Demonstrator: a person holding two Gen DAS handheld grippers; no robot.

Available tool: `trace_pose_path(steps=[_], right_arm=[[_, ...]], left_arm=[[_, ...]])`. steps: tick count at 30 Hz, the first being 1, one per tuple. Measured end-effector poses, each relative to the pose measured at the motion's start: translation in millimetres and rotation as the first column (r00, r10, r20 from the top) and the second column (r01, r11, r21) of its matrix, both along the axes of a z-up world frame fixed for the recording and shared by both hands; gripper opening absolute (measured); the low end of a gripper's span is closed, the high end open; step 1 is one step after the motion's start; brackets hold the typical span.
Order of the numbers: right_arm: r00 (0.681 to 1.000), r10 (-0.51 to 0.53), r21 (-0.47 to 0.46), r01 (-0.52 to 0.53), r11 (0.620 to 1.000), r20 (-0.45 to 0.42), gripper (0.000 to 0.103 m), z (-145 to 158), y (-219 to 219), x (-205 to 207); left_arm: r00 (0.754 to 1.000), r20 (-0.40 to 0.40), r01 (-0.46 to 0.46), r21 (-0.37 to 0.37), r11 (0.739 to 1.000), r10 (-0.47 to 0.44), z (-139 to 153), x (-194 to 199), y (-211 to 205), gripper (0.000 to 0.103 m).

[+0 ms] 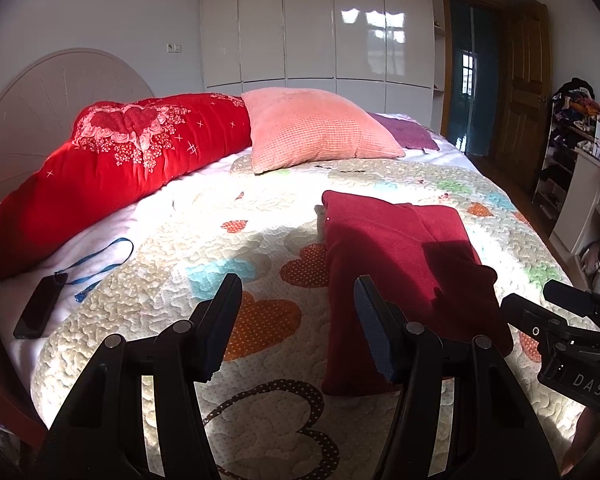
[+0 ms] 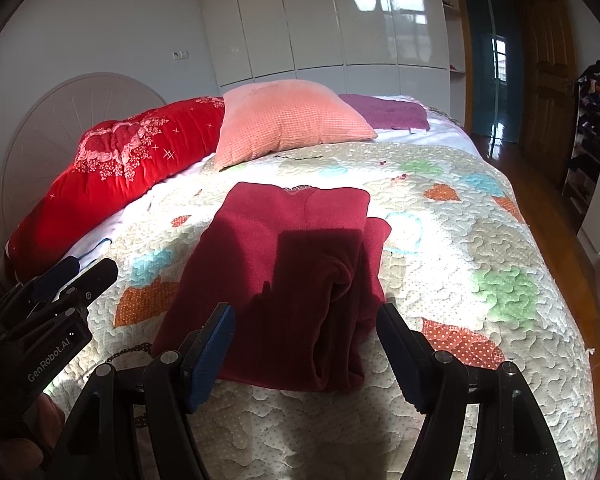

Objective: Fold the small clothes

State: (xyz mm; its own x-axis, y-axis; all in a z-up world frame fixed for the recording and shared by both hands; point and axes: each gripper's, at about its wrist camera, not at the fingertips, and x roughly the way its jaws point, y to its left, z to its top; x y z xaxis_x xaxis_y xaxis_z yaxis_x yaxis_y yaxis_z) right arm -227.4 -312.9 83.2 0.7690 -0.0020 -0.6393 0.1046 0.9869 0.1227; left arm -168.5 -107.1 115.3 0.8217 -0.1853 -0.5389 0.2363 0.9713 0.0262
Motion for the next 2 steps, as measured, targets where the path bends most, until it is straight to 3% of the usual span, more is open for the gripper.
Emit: trace_pose_path(steps=[2], right_arm=[[1.0,-0.003,0.0,0.003,1.0,-0.002,0.071,-1.0,-1.8,0.3]], left_arm=[[1.0,-0.023,0.004,-0.011,1.0,-0.004,-2.3,4.2,2.4,0.059]])
